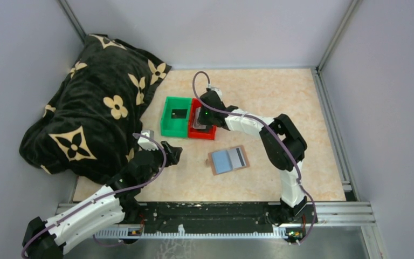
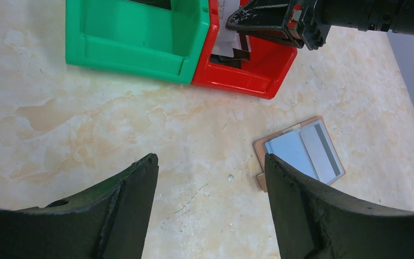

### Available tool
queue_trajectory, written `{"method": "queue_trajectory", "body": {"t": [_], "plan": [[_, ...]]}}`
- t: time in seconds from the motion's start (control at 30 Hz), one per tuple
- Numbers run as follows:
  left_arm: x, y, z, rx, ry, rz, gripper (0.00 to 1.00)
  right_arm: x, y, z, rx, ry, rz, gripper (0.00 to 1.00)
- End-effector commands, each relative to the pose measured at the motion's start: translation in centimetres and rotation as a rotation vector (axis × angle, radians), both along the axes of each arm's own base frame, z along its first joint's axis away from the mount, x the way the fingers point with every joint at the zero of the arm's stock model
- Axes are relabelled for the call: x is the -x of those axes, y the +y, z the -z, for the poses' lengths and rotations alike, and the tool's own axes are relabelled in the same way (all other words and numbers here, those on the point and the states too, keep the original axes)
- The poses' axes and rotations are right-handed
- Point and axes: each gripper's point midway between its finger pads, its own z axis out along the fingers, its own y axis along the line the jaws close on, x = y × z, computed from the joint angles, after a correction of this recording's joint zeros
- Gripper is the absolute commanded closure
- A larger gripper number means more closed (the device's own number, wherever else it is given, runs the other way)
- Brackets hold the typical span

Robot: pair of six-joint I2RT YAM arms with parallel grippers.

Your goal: Take the credit cards out of the card holder

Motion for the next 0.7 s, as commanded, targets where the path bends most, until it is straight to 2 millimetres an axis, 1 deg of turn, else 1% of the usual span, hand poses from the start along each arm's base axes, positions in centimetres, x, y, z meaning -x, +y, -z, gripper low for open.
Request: {"method": "queue_trajectory", "body": {"t": [0.0, 0.07, 0.13, 0.23, 0.27, 0.37, 0.47, 0.53, 0.63, 0.67], "plan": [[-0.2, -0.2, -0.5, 0.011, -0.009, -0.002, 0.22, -1.4, 1.5, -1.9, -0.056, -0.052, -0.043, 1.00], [-0.3, -0.2, -0.6, 0.011, -0.009, -0.004, 0.22, -1.4, 1.5, -1.9, -0.050, -0.057, -0.048, 0.99], [-0.3, -0.2, -0.6, 0.013, -0.011, -0.003, 0.22, -1.5, 1.4, -2.2, -0.045, -0.068, -0.053, 0.89], [-0.3, -0.4, -0.5, 0.014, -0.008, 0.008, 0.22, -1.5, 1.0, -3.2, -0.041, -0.101, -0.057, 0.66], [-0.3, -0.5, -0.4, 0.014, -0.006, 0.012, 0.22, -1.4, 0.8, -3.6, -0.039, -0.113, -0.057, 0.62], [-0.4, -0.6, -0.2, 0.011, -0.003, 0.006, 0.22, -1.2, 0.1, -5.4, -0.035, -0.151, -0.055, 0.61], [-0.6, -0.7, -0.3, 0.017, -0.001, 0.001, 0.22, -0.4, -1.1, -8.5, -0.046, -0.212, -0.049, 0.61], [-0.7, -0.7, -0.3, 0.027, 0.009, -0.013, 0.23, 0.3, -2.3, -10.1, -0.042, -0.245, -0.032, 0.61], [-0.8, -0.9, -0.4, 0.037, 0.019, -0.014, 0.25, 1.8, -4.7, -12.7, -0.051, -0.290, 0.013, 0.61], [-0.8, -1.2, -0.5, 0.038, 0.021, -0.004, 0.25, 2.4, -5.6, -13.1, -0.052, -0.303, 0.028, 0.61]]}}
